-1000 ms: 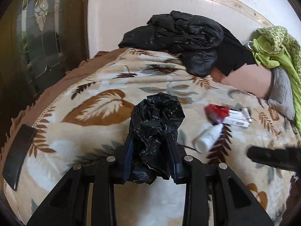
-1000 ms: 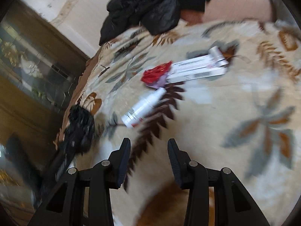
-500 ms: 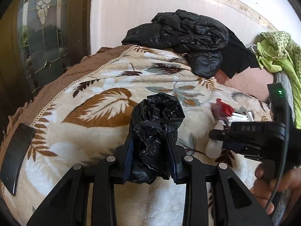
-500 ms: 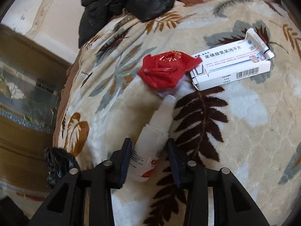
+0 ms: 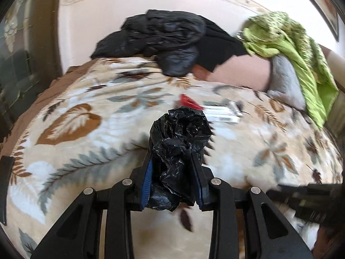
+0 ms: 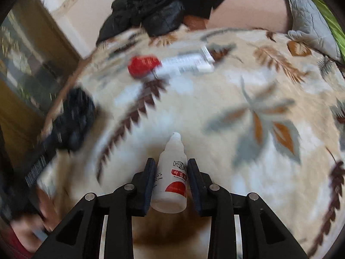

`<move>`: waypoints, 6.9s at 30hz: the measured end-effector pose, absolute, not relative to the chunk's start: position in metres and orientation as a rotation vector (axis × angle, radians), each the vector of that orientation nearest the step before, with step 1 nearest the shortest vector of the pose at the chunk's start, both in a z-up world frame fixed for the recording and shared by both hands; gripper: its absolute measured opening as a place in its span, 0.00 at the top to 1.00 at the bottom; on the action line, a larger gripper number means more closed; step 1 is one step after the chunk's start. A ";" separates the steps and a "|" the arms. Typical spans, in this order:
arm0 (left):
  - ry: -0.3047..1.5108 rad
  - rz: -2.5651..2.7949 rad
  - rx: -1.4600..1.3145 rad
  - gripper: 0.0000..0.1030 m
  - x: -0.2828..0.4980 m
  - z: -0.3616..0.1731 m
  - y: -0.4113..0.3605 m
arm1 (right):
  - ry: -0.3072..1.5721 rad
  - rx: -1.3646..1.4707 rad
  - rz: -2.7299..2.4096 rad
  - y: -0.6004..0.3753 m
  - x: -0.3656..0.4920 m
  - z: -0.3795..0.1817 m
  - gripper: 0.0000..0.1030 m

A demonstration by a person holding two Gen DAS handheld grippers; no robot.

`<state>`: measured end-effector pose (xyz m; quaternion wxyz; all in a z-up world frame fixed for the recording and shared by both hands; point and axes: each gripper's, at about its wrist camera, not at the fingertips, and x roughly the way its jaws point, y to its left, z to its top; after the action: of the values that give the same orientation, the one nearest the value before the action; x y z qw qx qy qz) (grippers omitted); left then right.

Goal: Collect trash
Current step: 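Lift the black bag with the left tool while the right tool lifts the bottle, then carry the bag and bottle toward the red wastebasket with both tools, then open both tools over the red wastebasket to drop bag and bottle, then move both tools back to the remaining trash on the blanket, then grasp the torn red packet with the left tool, then grasp the white medicine box with the right tool while the left tool holds the packet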

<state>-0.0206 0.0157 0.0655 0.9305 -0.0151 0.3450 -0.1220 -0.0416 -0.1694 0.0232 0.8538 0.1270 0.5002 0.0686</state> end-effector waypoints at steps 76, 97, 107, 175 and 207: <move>0.555 0.104 -0.132 0.69 -0.064 0.085 0.054 | 0.795 0.225 0.072 -0.191 -0.091 0.052 0.69; 0.628 -0.741 0.013 0.69 -0.162 0.110 -0.125 | 0.656 0.492 -0.098 -0.303 -0.262 0.104 0.69; 0.785 -1.177 0.113 0.69 -0.240 0.127 -0.263 | 0.609 0.610 -0.414 -0.405 -0.410 0.110 0.69; 0.853 -0.265 -0.174 0.31 0.094 0.092 -0.015 | 0.842 0.423 0.062 -0.249 -0.104 0.075 0.52; 0.849 -0.307 -0.216 0.71 0.113 0.065 0.001 | 0.886 0.469 0.140 -0.235 0.157 0.014 0.91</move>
<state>0.1134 0.0010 0.0653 0.8943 -0.1041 0.4092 -0.1479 0.1565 -0.2350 0.0136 0.8747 0.2245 0.4242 0.0668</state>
